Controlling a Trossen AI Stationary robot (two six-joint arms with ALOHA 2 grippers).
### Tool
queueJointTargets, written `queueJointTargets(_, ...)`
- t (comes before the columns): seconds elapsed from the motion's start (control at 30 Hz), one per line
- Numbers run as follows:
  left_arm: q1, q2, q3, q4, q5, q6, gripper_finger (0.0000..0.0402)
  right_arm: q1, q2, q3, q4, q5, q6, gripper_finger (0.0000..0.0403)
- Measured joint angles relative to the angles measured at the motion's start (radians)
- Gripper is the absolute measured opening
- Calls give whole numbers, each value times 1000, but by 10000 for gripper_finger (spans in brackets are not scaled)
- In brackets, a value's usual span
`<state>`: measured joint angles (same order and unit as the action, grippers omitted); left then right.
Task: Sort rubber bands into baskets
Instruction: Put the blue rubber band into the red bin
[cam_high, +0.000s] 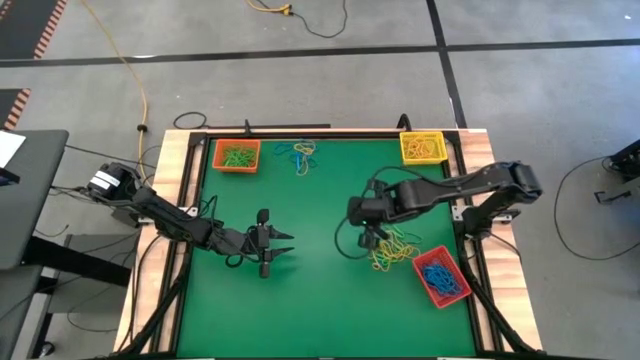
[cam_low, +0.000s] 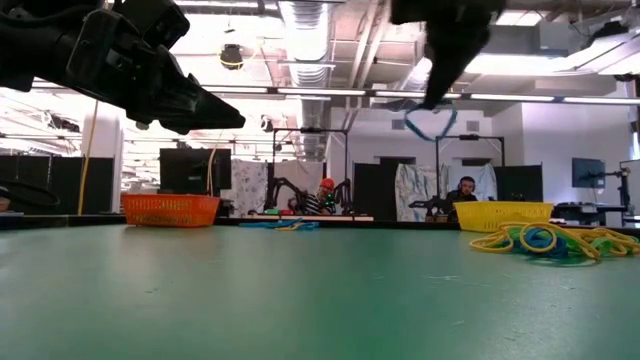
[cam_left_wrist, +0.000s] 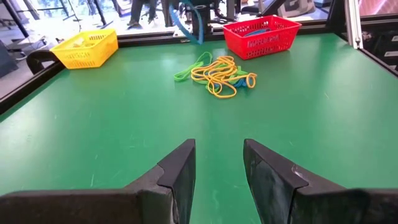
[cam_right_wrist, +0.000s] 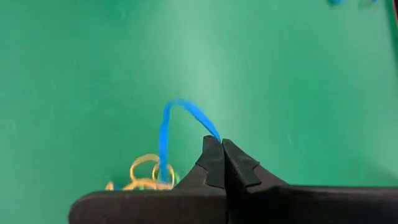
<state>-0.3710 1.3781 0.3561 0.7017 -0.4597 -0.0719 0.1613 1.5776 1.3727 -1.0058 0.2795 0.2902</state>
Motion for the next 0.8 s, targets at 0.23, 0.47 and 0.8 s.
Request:
queueJointTargets(0.23, 0, 0, 0, 0, 0, 6, 125, 111, -24, 0, -173, 23, 181, 11)
queueJointTargets(0.47, 0, 0, 0, 0, 0, 7, 125, 260, -23, -12, -330, 32, 423, 11)
queueJointTargets(0.8, 0, 0, 0, 0, -26, 37, 125, 531, -23, -13, -498, 1, 868, 13)
